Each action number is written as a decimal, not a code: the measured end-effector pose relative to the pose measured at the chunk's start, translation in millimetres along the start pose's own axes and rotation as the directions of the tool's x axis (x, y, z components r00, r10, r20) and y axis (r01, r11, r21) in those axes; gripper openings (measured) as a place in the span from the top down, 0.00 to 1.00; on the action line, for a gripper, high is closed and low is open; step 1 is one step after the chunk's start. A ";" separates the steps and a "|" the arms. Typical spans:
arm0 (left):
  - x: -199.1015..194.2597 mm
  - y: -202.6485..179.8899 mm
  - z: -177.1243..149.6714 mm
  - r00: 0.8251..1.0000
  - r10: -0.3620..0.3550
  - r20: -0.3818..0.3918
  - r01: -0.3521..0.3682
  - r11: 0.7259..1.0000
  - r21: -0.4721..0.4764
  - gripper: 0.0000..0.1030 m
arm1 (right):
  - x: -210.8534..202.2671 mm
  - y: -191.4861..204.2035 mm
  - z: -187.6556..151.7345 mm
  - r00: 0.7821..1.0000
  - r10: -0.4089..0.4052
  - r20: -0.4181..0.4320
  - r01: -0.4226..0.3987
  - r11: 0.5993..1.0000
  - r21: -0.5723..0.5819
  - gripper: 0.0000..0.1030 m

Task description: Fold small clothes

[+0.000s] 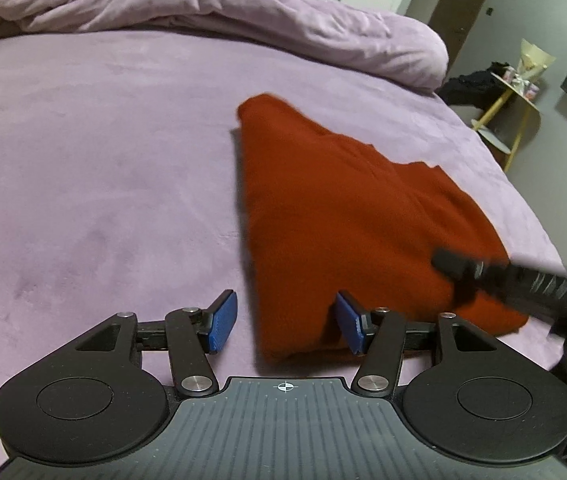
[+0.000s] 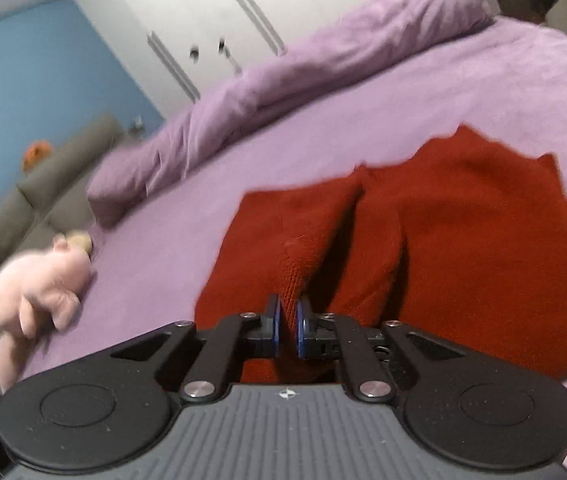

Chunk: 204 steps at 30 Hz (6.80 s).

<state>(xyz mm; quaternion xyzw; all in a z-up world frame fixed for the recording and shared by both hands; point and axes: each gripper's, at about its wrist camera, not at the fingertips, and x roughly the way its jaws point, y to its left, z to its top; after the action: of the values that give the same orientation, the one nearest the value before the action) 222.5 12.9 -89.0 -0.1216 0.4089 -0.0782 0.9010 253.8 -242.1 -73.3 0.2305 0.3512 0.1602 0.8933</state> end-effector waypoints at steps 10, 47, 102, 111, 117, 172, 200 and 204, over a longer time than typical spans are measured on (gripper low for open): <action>11.3 12.2 -2.0 0.998 -0.004 -0.057 0.000 0.997 -0.075 0.37 | -8.6 -11.5 11.3 0.996 -0.079 0.035 0.079 0.997 -0.014 0.50; 27.0 -42.8 -21.3 0.998 0.009 -0.064 -0.005 0.998 0.055 0.38 | 19.9 -21.6 31.7 0.935 -0.352 0.040 0.347 0.890 -0.294 0.84; 32.5 -63.2 -16.2 0.995 0.074 -0.067 -0.068 0.994 0.087 0.35 | -56.8 -149.1 -24.9 0.916 0.226 0.333 -0.402 0.519 0.754 0.85; 29.5 -64.6 -13.2 0.995 0.073 -0.067 -0.068 0.995 0.080 0.40 | -63.9 -129.2 -9.0 0.990 -0.013 0.140 -0.080 0.766 0.638 0.86; 30.2 -56.7 -12.6 0.993 0.037 -0.113 -0.032 0.998 0.047 0.37 | -56.8 -129.9 -6.7 0.992 -0.106 0.068 0.052 0.835 0.547 0.85; 90.4 -5.5 71.5 0.972 -0.232 -0.050 0.217 0.953 -0.210 0.22 | 6.1 -141.4 92.4 0.997 -0.059 0.044 0.049 0.978 0.205 0.41; 99.1 4.3 87.0 0.875 -0.465 -0.138 0.385 0.838 -0.387 0.52 | 27.1 -145.8 100.6 0.975 0.196 -0.100 -0.128 0.874 0.469 0.71; 72.7 13.6 95.6 0.888 -0.442 -0.127 0.372 0.852 -0.369 0.52 | 26.1 -127.4 102.8 0.969 0.223 -0.105 -0.147 0.866 0.478 0.71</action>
<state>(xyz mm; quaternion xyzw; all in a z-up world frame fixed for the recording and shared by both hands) 342.9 23.3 -84.2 -0.3480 0.4722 -0.2096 0.7823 360.1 -368.5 -87.9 0.4577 0.4246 0.1739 0.7616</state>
